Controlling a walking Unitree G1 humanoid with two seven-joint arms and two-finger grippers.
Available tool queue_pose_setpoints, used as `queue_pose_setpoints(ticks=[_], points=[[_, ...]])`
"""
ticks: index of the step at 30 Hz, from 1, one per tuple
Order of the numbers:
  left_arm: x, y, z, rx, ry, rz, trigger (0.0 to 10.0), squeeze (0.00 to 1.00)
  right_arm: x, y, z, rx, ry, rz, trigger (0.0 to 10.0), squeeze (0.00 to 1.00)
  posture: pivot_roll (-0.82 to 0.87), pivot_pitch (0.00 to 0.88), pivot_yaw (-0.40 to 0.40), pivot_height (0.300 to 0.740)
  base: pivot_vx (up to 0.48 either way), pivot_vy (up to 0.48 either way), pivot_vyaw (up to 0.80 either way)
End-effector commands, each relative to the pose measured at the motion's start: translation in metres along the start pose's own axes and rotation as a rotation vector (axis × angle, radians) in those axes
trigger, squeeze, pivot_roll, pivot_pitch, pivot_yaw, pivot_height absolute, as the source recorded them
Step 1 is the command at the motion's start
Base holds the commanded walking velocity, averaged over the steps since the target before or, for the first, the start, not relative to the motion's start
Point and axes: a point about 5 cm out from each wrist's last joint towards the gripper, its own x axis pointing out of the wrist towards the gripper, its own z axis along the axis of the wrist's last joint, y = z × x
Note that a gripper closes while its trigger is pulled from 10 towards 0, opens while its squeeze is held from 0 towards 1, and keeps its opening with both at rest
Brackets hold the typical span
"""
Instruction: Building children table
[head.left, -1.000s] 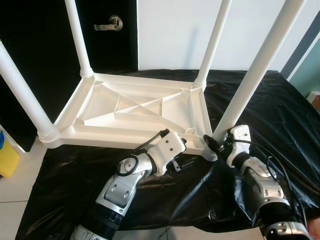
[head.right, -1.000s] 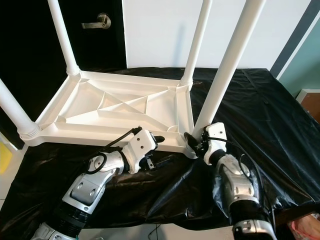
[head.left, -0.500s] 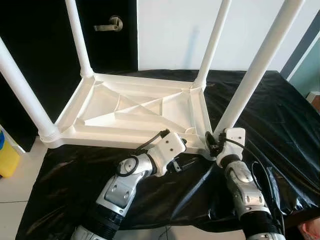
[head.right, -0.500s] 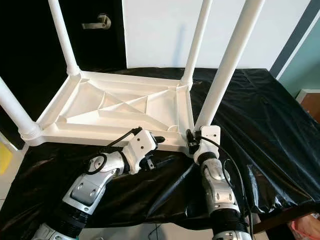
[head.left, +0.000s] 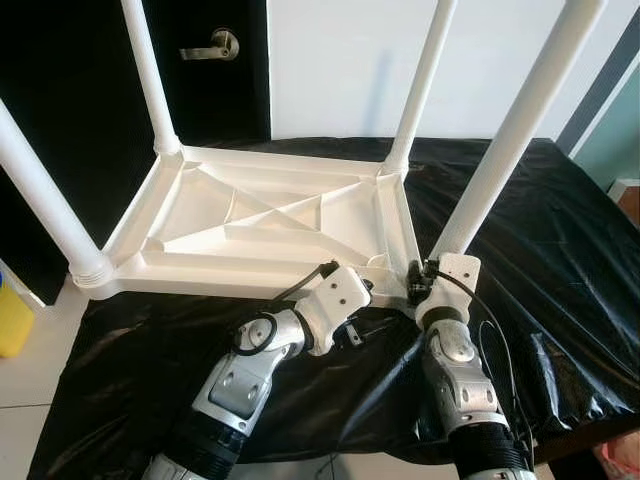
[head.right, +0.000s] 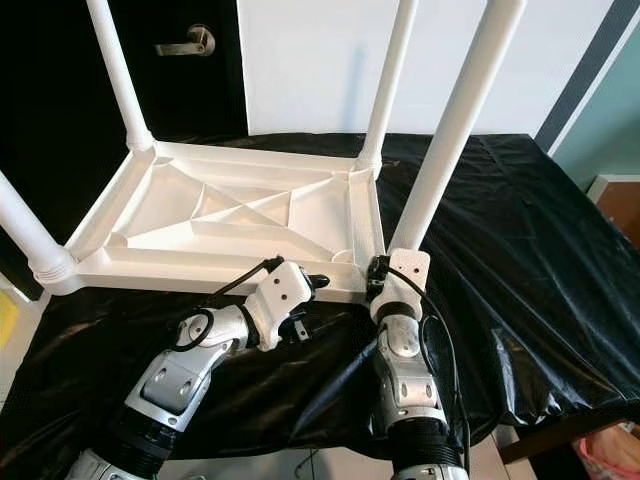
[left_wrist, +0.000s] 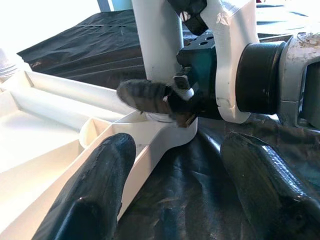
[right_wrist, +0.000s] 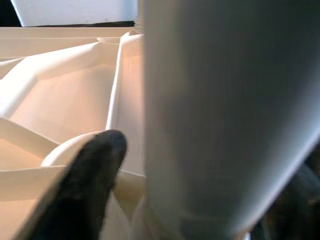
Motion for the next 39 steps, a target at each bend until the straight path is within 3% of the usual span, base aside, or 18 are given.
queue_pose_setpoints(ticks=[1, 5, 14, 15, 19, 21, 28, 36, 37, 39], points=[[-0.001, 0.002, -0.001, -0.005, 0.007, 0.067, 10.0, 0.0, -0.002, -0.002, 0.002, 0.005, -0.024, 0.002, 10.0, 1.0, 0.02, 0.0, -0.07, 0.74, 0.0, 0.0, 0.0], [-0.001, 0.002, -0.001, -0.005, 0.007, 0.066, 10.0, 0.0, -0.003, -0.004, 0.008, 0.026, -0.06, 0.025, 10.0, 1.0, 0.02, 0.0, -0.07, 0.74, 0.0, 0.0, 0.0], [0.0, 0.002, 0.0, -0.005, 0.004, 0.063, 10.0, 0.0, -0.005, -0.025, 0.011, 0.032, -0.08, 0.172, 10.0, 1.0, 0.01, 0.0, -0.067, 0.74, 0.0, 0.0, 0.0], [0.0, 0.002, 0.0, -0.004, 0.005, 0.063, 10.0, 0.0, -0.004, -0.032, 0.01, 0.014, -0.075, 0.216, 10.0, 0.0, 0.01, 0.0, -0.067, 0.74, 0.0, 0.0, 0.0], [0.001, 0.003, 0.0, -0.001, 0.003, 0.062, 10.0, 0.0, 0.003, -0.053, 0.008, -0.065, -0.039, 0.396, 10.0, 0.0, 0.01, 0.0, -0.063, 0.74, 0.0, 0.0, 0.0], [0.001, 0.004, 0.001, 0.001, 0.002, 0.061, 10.0, 0.0, 0.004, -0.055, 0.008, -0.092, -0.03, 0.448, 10.0, 0.0, 0.01, 0.0, -0.063, 0.74, 0.0, 0.0, 0.0], [0.002, 0.005, 0.001, 0.006, 0.0, 0.058, 10.0, 0.0, 0.014, -0.055, 0.01, -0.197, -0.001, 0.643, 10.0, 0.0, 0.01, 0.0, -0.065, 0.74, 0.0, 0.0, 0.0], [0.002, 0.005, 0.002, 0.014, -0.002, 0.06, 10.0, 0.0, 0.025, -0.049, 0.008, -0.248, 0.024, 0.724, 10.0, 0.0, 0.01, 0.0, -0.069, 0.74, 0.0, 0.0, 0.0], [0.002, 0.006, 0.002, 0.015, -0.002, 0.062, 10.0, 0.0, 0.027, -0.047, 0.007, -0.262, 0.036, 0.744, 0.0, 0.0, 0.02, 0.0, -0.076, 0.74, 0.0, 0.0, 0.0], [0.002, 0.006, 0.002, 0.015, -0.002, 0.062, 10.0, 0.0, 0.027, -0.047, 0.007, -0.262, 0.036, 0.744, 0.0, 0.0, 0.02, 0.0, -0.076, 0.74, 0.0, 0.0, 0.0]])
